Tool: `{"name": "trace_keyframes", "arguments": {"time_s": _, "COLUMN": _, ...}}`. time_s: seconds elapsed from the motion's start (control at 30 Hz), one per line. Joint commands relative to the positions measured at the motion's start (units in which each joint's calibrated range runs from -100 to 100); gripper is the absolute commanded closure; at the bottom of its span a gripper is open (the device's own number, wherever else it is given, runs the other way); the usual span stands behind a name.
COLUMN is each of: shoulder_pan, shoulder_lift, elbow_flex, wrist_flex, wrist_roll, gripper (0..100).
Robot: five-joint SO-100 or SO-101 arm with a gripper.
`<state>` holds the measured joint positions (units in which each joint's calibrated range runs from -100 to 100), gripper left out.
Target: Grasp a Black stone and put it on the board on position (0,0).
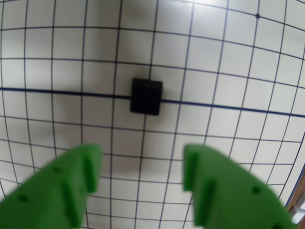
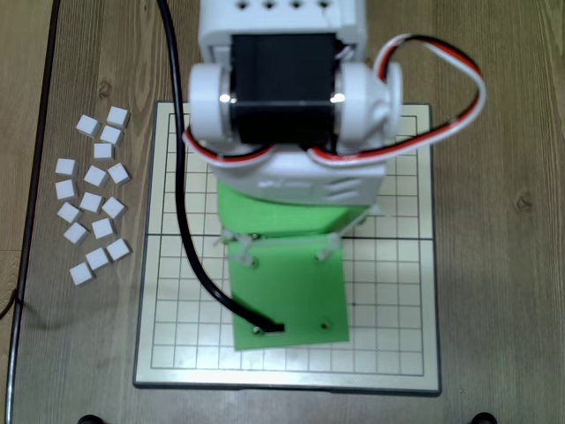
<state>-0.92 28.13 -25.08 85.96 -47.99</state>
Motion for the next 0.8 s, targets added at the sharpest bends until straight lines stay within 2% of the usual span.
{"name": "trace_keyframes", "arguments": {"time_s": 0.0, "shoulder_pan": 0.42, "shoulder_lift": -3.92, "elbow_flex": -2.55, "wrist_flex": -0.51, "wrist_roll": 0.39, "gripper": 88}}
{"name": "trace_keyframes", "arguments": {"time_s": 0.6, "shoulder_pan": 0.78, "shoulder_lift": -3.41, "elbow_flex": -1.49, "wrist_flex": -1.34, "wrist_roll": 0.73, "gripper": 89}}
{"name": "trace_keyframes", "arguments": {"time_s": 0.77, "shoulder_pan": 0.69, "shoulder_lift": -6.89, "elbow_flex": 4.98, "wrist_flex": -2.74, "wrist_roll": 1.03, "gripper": 91}}
